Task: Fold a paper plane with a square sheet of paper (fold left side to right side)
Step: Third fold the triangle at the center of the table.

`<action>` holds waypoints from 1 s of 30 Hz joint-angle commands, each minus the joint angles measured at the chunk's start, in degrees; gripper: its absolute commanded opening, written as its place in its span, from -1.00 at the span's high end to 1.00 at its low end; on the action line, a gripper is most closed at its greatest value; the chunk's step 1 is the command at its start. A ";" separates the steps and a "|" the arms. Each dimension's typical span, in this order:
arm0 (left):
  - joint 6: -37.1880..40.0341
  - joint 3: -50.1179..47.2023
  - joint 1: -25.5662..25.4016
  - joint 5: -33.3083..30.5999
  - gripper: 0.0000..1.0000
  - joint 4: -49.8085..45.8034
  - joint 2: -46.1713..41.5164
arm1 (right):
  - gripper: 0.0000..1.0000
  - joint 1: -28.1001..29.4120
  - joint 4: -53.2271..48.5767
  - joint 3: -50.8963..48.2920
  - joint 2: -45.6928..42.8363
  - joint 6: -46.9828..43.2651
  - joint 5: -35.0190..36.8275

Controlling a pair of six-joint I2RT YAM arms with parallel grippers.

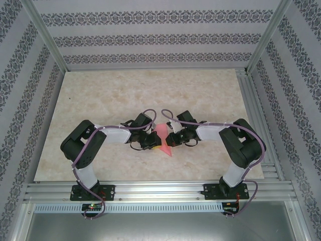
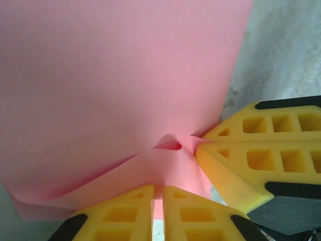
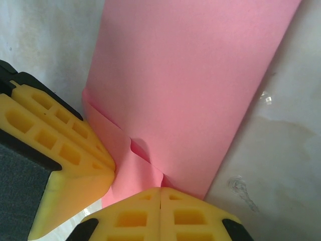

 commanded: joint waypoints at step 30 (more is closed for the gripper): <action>0.05 -3.03 -0.55 -5.41 0.78 -2.49 2.46 | 0.43 -2.79 -6.72 -3.68 -13.88 4.53 1.19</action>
